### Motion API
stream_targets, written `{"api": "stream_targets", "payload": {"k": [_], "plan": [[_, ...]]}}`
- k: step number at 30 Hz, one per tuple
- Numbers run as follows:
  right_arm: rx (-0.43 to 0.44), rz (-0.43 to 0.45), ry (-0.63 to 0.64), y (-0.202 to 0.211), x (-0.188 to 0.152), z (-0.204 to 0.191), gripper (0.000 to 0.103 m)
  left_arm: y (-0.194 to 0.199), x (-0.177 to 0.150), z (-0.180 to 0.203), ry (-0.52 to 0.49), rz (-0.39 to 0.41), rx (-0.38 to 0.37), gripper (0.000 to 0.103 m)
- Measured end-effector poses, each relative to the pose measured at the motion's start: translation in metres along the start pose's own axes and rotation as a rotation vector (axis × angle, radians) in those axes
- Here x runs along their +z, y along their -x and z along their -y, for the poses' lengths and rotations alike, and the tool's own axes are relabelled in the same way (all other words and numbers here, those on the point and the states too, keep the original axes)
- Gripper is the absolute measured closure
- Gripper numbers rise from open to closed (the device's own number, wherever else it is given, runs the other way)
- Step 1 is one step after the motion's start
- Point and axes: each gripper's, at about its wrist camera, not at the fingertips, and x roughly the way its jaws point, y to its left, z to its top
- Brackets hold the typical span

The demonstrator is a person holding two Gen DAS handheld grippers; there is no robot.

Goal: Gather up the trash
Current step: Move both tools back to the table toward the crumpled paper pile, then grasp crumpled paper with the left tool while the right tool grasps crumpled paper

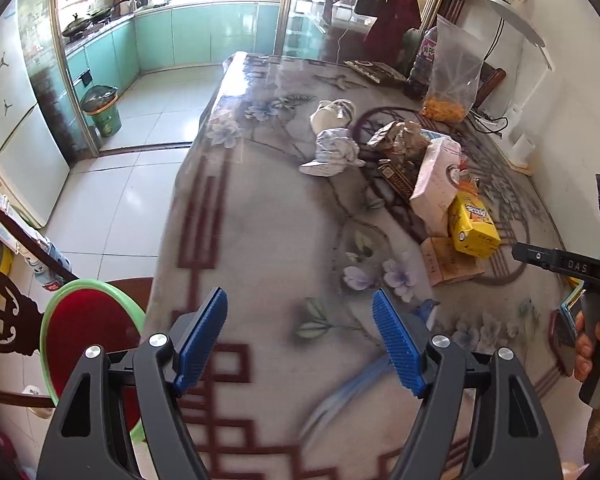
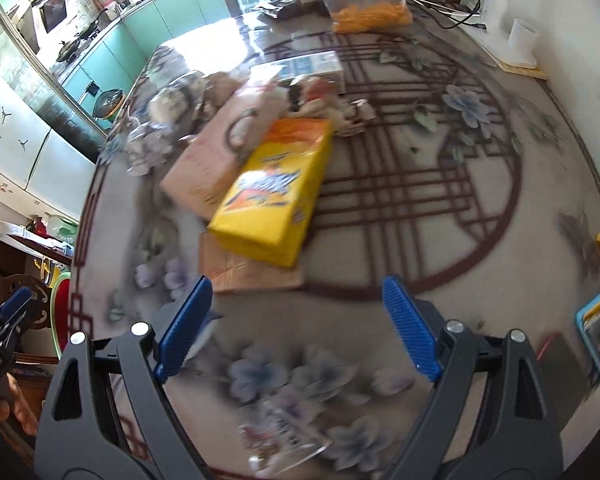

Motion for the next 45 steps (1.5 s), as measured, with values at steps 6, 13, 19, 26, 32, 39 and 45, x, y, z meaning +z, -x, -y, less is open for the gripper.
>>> {"api": "stream_targets", "payload": {"k": [6, 13, 19, 26, 32, 39, 45], "plan": [[0.021, -0.008, 0.039, -0.015, 0.024, 0.019, 0.017, 0.002, -0.002, 0.02, 0.035, 0.008, 0.036, 0.031], [-0.01, 0.04, 0.072, -0.037, 0.079, 0.036, 0.017, 0.0, -0.005, 0.029, 0.071, -0.018, 0.092, 0.031], [-0.028, 0.035, 0.08, -0.066, 0.12, 0.044, 0.017, -0.013, 0.011, 0.045, 0.075, -0.038, 0.096, 0.031], [0.031, -0.011, 0.116, -0.102, 0.141, 0.035, 0.018, -0.045, 0.061, 0.087, 0.011, -0.042, 0.038, 0.031], [0.08, -0.025, 0.118, -0.115, 0.142, 0.038, 0.058, -0.091, 0.123, 0.117, 0.016, -0.043, -0.045, 0.031], [0.123, -0.004, 0.048, -0.094, 0.133, 0.064, 0.062, -0.168, 0.188, 0.135, 0.109, -0.093, -0.076, 0.027], [0.145, 0.001, -0.017, -0.086, 0.124, 0.077, 0.062, -0.216, 0.206, 0.152, 0.036, -0.143, -0.057, 0.029]]}}
